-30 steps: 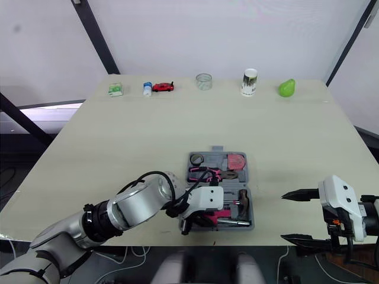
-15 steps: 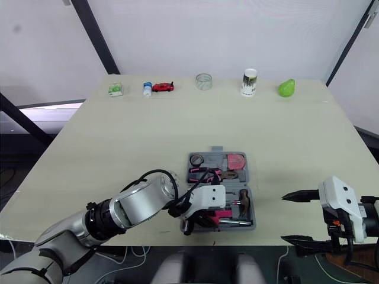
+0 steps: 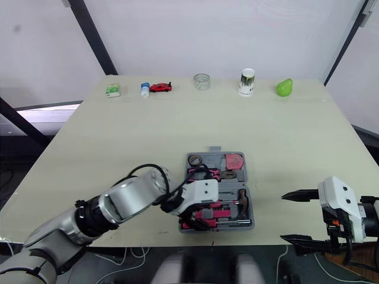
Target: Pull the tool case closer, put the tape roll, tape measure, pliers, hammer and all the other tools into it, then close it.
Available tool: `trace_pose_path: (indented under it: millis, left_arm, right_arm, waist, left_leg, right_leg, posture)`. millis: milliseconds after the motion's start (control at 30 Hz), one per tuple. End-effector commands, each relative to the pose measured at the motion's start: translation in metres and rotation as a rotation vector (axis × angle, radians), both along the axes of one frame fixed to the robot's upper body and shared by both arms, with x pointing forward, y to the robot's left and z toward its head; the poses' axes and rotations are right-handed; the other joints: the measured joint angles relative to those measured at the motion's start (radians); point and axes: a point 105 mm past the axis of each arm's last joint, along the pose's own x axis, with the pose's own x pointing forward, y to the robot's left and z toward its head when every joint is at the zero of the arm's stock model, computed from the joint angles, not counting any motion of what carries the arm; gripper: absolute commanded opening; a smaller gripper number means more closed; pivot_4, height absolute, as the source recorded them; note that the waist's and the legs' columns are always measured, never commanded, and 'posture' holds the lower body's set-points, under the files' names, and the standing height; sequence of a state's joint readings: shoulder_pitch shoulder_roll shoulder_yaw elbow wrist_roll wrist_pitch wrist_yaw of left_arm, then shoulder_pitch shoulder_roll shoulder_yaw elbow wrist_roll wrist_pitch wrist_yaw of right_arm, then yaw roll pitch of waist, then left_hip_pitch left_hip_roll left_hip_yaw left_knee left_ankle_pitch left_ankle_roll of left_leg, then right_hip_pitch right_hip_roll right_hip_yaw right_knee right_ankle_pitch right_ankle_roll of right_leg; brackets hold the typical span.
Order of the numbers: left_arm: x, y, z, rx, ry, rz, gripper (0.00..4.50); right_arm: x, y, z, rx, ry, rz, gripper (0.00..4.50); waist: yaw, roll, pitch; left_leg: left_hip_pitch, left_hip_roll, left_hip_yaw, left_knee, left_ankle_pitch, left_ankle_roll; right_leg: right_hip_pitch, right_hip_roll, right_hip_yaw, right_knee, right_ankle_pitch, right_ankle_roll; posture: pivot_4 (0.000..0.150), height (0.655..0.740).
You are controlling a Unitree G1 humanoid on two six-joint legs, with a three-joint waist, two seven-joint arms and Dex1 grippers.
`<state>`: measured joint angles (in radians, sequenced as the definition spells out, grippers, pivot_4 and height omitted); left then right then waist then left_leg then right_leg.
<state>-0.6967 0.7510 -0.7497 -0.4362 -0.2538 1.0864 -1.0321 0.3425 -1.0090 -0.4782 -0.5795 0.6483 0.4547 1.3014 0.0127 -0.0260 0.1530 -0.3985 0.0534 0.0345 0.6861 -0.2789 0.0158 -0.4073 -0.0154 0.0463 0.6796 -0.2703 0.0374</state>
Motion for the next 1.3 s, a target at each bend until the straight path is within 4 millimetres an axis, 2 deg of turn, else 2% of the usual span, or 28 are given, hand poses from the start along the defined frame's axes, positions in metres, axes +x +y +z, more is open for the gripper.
trace_pose_path:
  millis: [33, 167, 267, 367, 400, 433, 600, 833, 967, 1100, 1200, 1300]
  left_arm:
    - [-0.005, 0.015, 0.017, -0.099, 0.03, -0.051, 3.27]
    - [-0.004, 0.024, 0.027, -0.312, 0.023, -0.067, 3.27]
    - [-0.006, 0.031, 0.023, -0.392, 0.037, -0.067, 3.27]
    - [-0.013, 0.026, 0.019, -0.499, 0.047, -0.131, 3.27]
    - [-0.016, 0.023, 0.014, -0.515, 0.049, -0.142, 2.77]
    - [-0.017, 0.021, 0.01, -0.525, 0.05, -0.144, 2.5]
    - [-0.014, 0.008, -0.005, -0.557, 0.025, -0.137, 0.07]
    - [-0.013, -0.014, -0.018, -0.571, 0.014, -0.151, 0.02]
    - [-0.005, -0.018, -0.03, -0.516, -0.024, -0.155, 0.02]
    - [-0.004, -0.008, -0.055, -0.375, -0.014, -0.153, 0.02]
    - [-0.009, 0.008, -0.081, -0.243, -0.007, -0.193, 0.02]
    - [-0.014, 0.012, -0.089, -0.221, -0.014, -0.232, 0.02]
  right_arm:
    - [0.001, 0.004, 0.004, 0.006, -0.042, 0.013, 4.5]
    - [0.005, 0.006, 0.003, 0.015, -0.057, 0.004, 4.5]
    - [0.006, 0.007, 0.003, 0.021, -0.065, -0.002, 4.5]
    - [0.008, 0.007, 0.004, 0.022, -0.075, -0.01, 4.5]
    - [0.008, 0.007, 0.004, 0.023, -0.078, -0.012, 4.5]
    - [0.008, 0.007, 0.005, 0.023, -0.079, -0.012, 4.5]
    - [0.007, 0.008, 0.007, 0.018, -0.083, -0.013, 4.5]
    - [0.006, 0.007, 0.009, 0.01, -0.081, -0.015, 4.5]
    - [0.005, 0.007, 0.01, 0.01, -0.083, -0.019, 4.5]
    - [0.004, 0.007, 0.01, 0.009, -0.085, -0.024, 4.5]
    - [0.004, 0.007, 0.01, 0.008, -0.086, -0.026, 4.5]
    - [0.003, 0.009, 0.009, 0.01, -0.086, -0.026, 4.5]
  waist:
    - [-0.002, 0.0, 0.0]
    - [0.001, 0.0, 0.0]
    - [0.003, 0.0, 0.0]
    - [0.003, 0.0, 0.0]
    - [0.002, 0.0, 0.0]
    - [0.003, 0.0, 0.0]
    - [0.002, 0.0, 0.0]
    - [0.001, 0.001, 0.0]
    - [0.001, 0.001, 0.0]
    - [0.001, 0.001, 0.0]
    - [0.001, 0.002, -0.002]
    - [0.001, 0.004, -0.004]
  left_leg:
    - [0.0, 0.0, 0.0, 0.0, 0.0, 0.0]
    - [0.0, 0.0, 0.0, 0.0, 0.0, 0.0]
    - [0.0, 0.0, 0.001, 0.0, 0.0, 0.0]
    - [0.0, 0.0, 0.003, 0.0, 0.0, 0.0]
    - [0.0, 0.0, 0.004, 0.0, 0.0, 0.0]
    - [0.0, 0.0, 0.005, 0.0, 0.0, 0.0]
    - [0.0, 0.0, 0.006, 0.0, 0.0, 0.0]
    - [0.0, 0.0, 0.006, 0.0, 0.0, 0.0]
    - [0.0, 0.0, 0.006, 0.0, 0.0, 0.0]
    - [0.0, 0.0, 0.006, 0.0, 0.0, 0.0]
    - [0.001, 0.0, 0.006, 0.0, 0.0, 0.0]
    - [0.005, 0.0, 0.006, 0.0, 0.0, 0.0]
  right_leg:
    - [0.0, 0.0, 0.0, 0.0, 0.0, 0.0]
    - [0.0, -0.001, 0.0, 0.0, 0.0, 0.0]
    - [0.0, -0.001, -0.001, -0.001, 0.0, 0.0]
    - [0.0, -0.001, -0.001, -0.001, 0.0, 0.0]
    - [0.0, -0.001, -0.001, -0.001, 0.0, 0.0]
    - [0.001, -0.001, -0.001, -0.001, 0.0, 0.0]
    - [0.001, 0.0, -0.001, 0.0, 0.0, 0.0]
    - [0.001, 0.0, 0.0, 0.0, 0.0, 0.0]
    - [0.001, 0.0, 0.0, 0.0, 0.0, 0.0]
    - [0.001, 0.0, 0.0, 0.0, 0.0, 0.0]
    - [0.001, 0.0, 0.0, -0.001, 0.0, 0.0]
    - [0.006, 0.0, -0.001, -0.002, 0.0, 0.0]
  posture:
    - [0.15, 0.74]
    - [0.15, 0.74]
    - [0.15, 0.74]
    - [0.15, 0.74]
    - [0.15, 0.74]
    - [0.15, 0.74]
    - [0.15, 0.74]
    - [0.15, 0.74]
    - [0.15, 0.74]
    - [0.15, 0.74]
    - [0.15, 0.74]
    - [0.15, 0.74]
